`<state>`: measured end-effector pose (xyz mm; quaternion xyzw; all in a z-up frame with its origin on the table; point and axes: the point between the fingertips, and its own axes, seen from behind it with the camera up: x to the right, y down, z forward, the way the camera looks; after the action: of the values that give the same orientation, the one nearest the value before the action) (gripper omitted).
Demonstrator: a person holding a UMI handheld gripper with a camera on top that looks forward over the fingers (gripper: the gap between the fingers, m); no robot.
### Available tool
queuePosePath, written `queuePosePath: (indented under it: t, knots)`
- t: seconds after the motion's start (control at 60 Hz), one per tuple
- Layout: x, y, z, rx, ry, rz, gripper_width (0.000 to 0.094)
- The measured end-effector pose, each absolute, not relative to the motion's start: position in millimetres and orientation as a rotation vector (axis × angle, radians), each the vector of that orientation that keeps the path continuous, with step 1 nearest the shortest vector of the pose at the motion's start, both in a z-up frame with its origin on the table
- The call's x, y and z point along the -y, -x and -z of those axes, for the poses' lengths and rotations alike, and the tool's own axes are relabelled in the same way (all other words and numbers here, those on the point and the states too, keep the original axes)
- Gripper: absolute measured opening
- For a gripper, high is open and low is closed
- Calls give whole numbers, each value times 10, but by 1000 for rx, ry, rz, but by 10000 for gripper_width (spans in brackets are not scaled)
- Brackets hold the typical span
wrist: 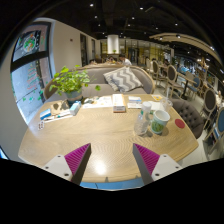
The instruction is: Pour water
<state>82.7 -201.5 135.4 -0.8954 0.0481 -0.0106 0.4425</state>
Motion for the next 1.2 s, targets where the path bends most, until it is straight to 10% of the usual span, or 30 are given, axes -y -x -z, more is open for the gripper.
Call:
queuePosePath:
  t: [0.8, 0.983, 1.067, 1.2]
  knots:
    - [341, -2257, -221, 3, 2178, -97, 847]
    - [184, -2217, -208, 61, 2137, -109, 700]
    - [121, -2289, -218, 58, 2117, -73, 469]
    - [135, -2263, -222, 60, 2118, -75, 424]
